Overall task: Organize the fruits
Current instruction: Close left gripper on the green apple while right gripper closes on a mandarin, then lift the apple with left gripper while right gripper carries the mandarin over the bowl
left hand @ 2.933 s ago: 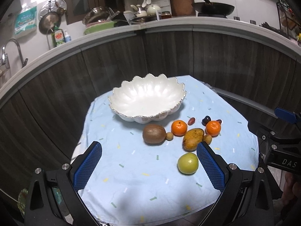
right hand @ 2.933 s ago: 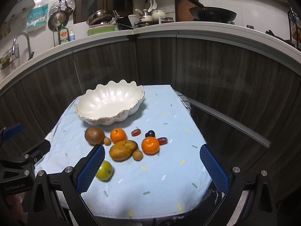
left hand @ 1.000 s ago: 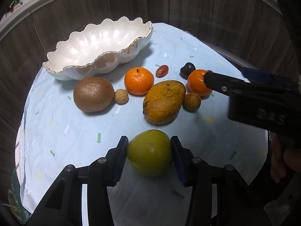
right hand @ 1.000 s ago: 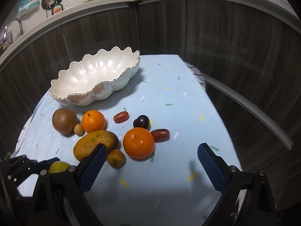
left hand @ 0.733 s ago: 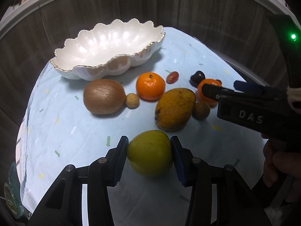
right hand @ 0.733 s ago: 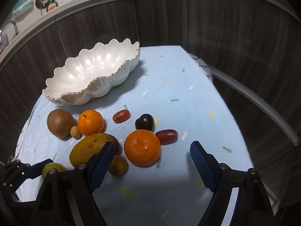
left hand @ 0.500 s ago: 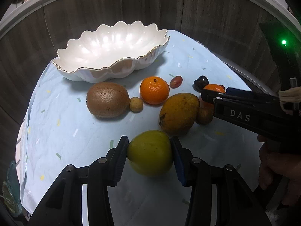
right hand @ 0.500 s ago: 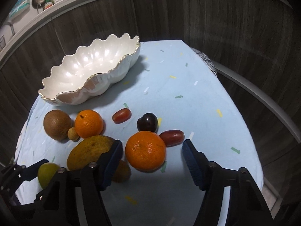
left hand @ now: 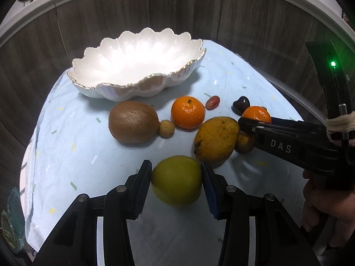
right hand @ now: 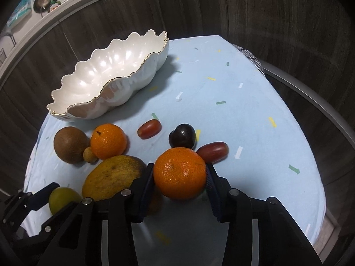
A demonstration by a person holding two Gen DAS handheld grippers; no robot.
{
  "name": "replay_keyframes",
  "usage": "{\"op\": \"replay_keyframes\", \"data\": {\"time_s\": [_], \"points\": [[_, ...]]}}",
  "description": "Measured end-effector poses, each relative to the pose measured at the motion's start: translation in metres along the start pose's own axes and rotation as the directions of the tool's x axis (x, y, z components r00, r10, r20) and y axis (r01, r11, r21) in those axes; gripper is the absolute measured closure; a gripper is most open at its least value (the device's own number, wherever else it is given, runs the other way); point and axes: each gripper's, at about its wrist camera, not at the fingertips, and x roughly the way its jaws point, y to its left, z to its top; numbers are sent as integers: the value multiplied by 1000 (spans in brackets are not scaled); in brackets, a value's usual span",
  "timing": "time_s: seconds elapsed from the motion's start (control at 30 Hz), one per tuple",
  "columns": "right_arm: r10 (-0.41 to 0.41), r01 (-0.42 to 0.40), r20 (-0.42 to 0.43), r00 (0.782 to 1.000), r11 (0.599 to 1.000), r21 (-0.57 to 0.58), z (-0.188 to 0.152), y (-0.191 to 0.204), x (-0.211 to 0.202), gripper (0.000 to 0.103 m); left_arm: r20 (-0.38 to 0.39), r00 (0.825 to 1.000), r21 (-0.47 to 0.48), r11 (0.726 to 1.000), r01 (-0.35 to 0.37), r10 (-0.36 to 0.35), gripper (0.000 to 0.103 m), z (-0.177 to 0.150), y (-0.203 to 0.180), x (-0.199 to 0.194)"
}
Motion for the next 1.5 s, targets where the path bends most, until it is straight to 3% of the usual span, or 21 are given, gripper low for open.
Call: {"op": "replay_keyframes", "data": {"time_s": [0.9,1.5], "points": [[37,-18,124,992,989,-146,18,67,-83,59,146,988,-153,988,-31,54,59,30,50,-59],[58,-29,170,984,985,-168,63,89,-93,59,180,980,-188,981,-54,88,59,72,77,-69]]}}
